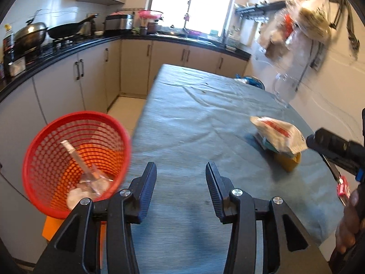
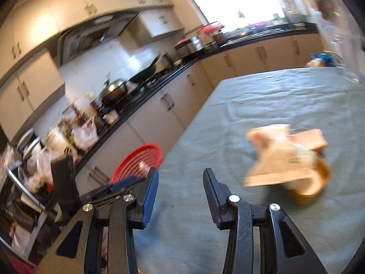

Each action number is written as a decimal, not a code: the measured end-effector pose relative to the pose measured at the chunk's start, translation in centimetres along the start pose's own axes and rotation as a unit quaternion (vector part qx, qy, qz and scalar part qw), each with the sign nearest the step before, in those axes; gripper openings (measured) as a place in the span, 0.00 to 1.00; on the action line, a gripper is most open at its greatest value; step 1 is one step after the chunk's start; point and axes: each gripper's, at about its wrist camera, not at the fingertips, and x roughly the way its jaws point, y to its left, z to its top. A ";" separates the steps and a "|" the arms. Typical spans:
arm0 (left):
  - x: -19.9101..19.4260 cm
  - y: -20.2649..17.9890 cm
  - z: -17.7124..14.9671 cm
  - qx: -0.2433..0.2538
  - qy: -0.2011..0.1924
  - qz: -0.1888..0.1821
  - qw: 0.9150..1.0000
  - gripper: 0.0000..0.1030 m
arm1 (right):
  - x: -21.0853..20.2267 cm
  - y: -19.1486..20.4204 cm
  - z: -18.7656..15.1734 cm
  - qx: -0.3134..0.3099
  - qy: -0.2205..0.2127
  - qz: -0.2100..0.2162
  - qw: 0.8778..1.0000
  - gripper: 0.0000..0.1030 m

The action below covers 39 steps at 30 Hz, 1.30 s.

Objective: Collect trash
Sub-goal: 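Move both open tools back over the table, then grasp the white red-printed plastic bag with the left tool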

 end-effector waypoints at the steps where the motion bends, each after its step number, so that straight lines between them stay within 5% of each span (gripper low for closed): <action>1: 0.1 -0.4 0.0 0.002 0.004 -0.004 1.000 0.42 | -0.9 -1.3 0.1 0.012 -0.010 -0.010 1.000 0.43; 8: 2.5 -4.9 1.9 0.004 0.048 -0.046 0.998 0.44 | -5.0 -9.3 -0.3 0.089 -0.057 -0.083 0.991 0.43; 14: 4.9 -8.8 5.1 -0.038 0.089 -0.095 0.991 0.59 | -6.4 -14.4 -1.6 0.128 -0.080 -0.136 0.979 0.43; 23: 9.5 -13.2 8.3 -0.078 0.144 -0.089 0.983 0.66 | -7.2 -16.4 -2.1 0.156 -0.091 -0.081 0.980 0.45; 34: 12.9 -18.0 8.1 -0.010 0.168 -0.026 0.985 0.72 | -6.9 -16.5 -2.3 0.152 -0.089 -0.061 0.982 0.45; 39: 13.2 -17.0 7.1 -0.008 0.162 -0.054 0.985 0.52 | -6.8 -16.7 -2.3 0.154 -0.085 -0.058 0.983 0.45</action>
